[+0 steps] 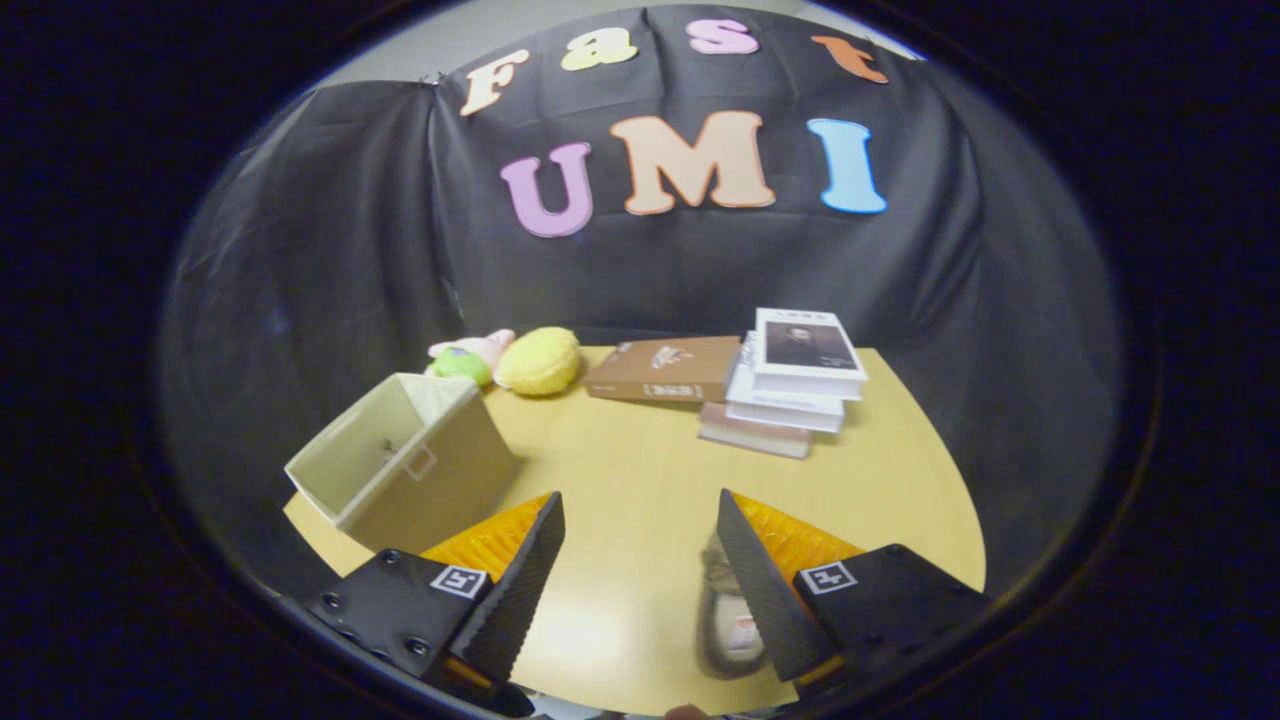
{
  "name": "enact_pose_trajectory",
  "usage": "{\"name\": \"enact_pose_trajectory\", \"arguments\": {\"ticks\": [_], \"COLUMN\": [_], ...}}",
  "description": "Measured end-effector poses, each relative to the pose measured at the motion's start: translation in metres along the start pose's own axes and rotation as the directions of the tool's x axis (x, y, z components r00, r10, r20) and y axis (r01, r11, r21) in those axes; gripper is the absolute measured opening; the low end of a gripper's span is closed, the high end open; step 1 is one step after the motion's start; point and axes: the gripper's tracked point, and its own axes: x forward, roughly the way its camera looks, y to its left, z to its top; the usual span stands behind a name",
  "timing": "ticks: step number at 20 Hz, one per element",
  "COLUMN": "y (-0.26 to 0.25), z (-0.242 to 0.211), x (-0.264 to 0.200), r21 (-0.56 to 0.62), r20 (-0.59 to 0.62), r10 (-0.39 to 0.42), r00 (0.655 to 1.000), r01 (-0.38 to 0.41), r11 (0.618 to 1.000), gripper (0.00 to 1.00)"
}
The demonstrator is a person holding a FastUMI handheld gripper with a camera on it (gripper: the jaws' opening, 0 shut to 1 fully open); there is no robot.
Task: Open the storage box then place both shoes into the box .Put the left shoe in first, then the right shoe, with the right side of both shoes facing outward in a uniform manner.
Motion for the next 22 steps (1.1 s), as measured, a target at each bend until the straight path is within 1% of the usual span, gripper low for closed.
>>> {"name": "enact_pose_trajectory", "arguments": {"ticks": [3, 7, 10, 12, 15, 16, 18, 19, 20, 21, 22], "y": [-0.044, -0.085, -0.096, -0.102, -0.106, -0.103, -0.096, -0.095, -0.1, -0.112, -0.116], "z": [-0.027, -0.065, -0.103, -0.128, -0.152, -0.154, -0.156, -0.159, -0.158, -0.157, -0.157], "x": [0.0, 0.017, 0.037, 0.05, 0.064, 0.066, 0.068, 0.069, 0.07, 0.07, 0.07], "r21": [0.029, 0.025, 0.02, -0.019, -0.067, -0.055, 0.005, 0.025, 0.027, 0.017, 0.049], "r20": [-0.037, -0.104, -0.19, -0.261, -0.345, -0.362, -0.388, -0.406, -0.414, -0.413, -0.424], "r10": [-0.031, -0.064, -0.048, -0.05, -0.055, -0.042, -0.006, -0.002, -0.019, -0.067, -0.082], "r00": [0.999, 0.993, 0.981, 0.964, 0.937, 0.931, 0.922, 0.914, 0.91, 0.908, 0.902], "r01": [0.032, 0.067, 0.053, 0.046, 0.034, 0.023, 0.009, 0.013, 0.033, 0.081, 0.113], "r11": [0.999, 0.997, 0.998, 0.999, 0.997, 0.998, 1.0, 1.0, 0.999, 0.997, 0.992], "gripper": [0.97, 0.97, 0.98, 0.98, 0.96, 0.85, 0.62, 0.51, 0.4, 0.29, 0.18]}}
